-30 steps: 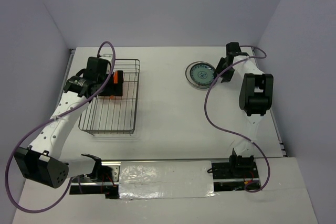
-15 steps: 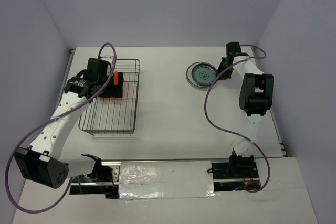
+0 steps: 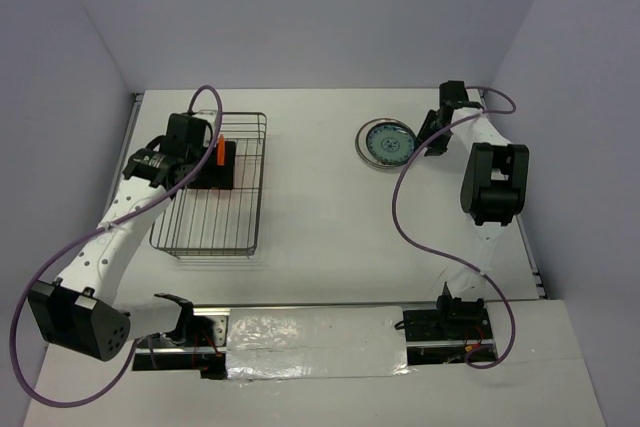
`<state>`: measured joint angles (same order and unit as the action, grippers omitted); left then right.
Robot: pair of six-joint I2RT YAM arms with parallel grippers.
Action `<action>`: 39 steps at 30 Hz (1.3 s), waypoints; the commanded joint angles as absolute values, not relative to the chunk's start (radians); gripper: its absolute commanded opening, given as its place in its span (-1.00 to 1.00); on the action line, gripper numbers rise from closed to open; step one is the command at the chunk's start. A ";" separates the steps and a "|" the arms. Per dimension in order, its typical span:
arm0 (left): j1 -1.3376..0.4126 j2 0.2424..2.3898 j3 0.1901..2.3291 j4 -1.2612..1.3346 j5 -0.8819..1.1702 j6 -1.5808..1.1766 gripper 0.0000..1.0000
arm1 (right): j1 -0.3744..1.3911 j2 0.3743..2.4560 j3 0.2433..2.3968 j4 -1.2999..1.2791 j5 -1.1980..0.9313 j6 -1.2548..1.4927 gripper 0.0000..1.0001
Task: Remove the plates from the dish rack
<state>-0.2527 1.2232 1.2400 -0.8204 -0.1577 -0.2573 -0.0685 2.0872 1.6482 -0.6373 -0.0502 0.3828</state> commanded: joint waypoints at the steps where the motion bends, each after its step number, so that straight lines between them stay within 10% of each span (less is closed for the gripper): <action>1: -0.247 1.192 1.229 -0.790 -0.133 -0.242 0.99 | -0.072 1.990 1.614 -0.602 -0.136 0.380 -0.12; 39: -0.238 1.164 1.206 -0.808 -0.127 -0.222 0.99 | -0.072 1.989 1.534 -0.520 -0.225 0.456 -0.19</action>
